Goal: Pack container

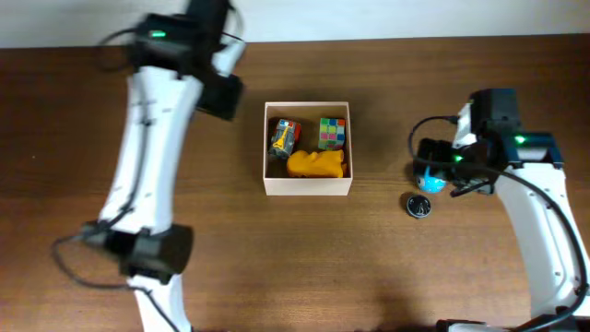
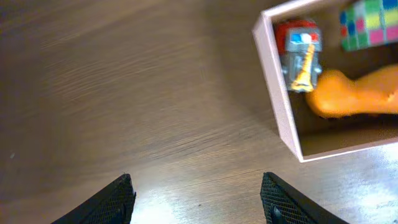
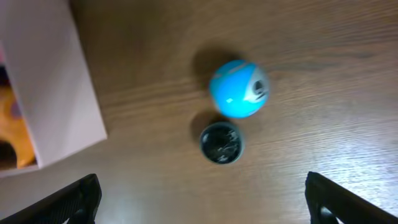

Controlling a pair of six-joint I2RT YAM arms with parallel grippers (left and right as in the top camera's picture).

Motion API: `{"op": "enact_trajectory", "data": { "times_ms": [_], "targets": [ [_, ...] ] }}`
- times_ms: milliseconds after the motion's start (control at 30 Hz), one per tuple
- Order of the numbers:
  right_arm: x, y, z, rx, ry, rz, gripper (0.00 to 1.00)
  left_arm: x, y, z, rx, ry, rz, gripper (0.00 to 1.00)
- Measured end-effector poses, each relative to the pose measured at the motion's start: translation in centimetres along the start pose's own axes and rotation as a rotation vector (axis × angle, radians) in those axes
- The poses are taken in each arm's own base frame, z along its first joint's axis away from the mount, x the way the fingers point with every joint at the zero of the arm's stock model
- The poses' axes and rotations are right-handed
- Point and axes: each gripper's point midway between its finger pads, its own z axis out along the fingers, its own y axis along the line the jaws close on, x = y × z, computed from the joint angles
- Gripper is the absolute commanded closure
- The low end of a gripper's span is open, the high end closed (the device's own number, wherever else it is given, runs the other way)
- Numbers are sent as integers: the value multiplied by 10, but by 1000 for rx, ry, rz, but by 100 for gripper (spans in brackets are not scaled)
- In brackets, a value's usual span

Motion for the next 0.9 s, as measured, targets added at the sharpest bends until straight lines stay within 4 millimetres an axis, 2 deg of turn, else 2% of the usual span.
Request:
{"op": "enact_trajectory", "data": {
  "times_ms": [67,167,267,333,367,433,467,633,767,900],
  "targets": [
    [-5,-10,-1,9,-12,42,1,6,22,-18,-7,-39,-57,33],
    [-9,-24,4,23,-9,91,1,28,65,-59,-36,-118,-179,32],
    [-10,-31,18,37,23,114,1,53,84,-81,-22,-148,-262,32],
    [-10,-33,29,45,50,119,1,66,88,-83,1,-140,-300,24],
    [-10,-34,38,50,70,122,1,71,88,-81,17,-126,-313,17],
    [-13,-35,52,54,84,124,0,81,88,-67,46,-76,-339,13],
    [-14,-36,58,55,93,125,0,83,89,-60,55,-58,-350,1],
    [-14,-40,86,66,137,129,0,89,99,-12,85,18,-396,1],
    [-16,-42,95,71,137,123,2,90,103,9,92,30,-410,1],
    [-21,-43,103,72,127,107,4,95,101,22,101,54,-411,1]
  ]
}}
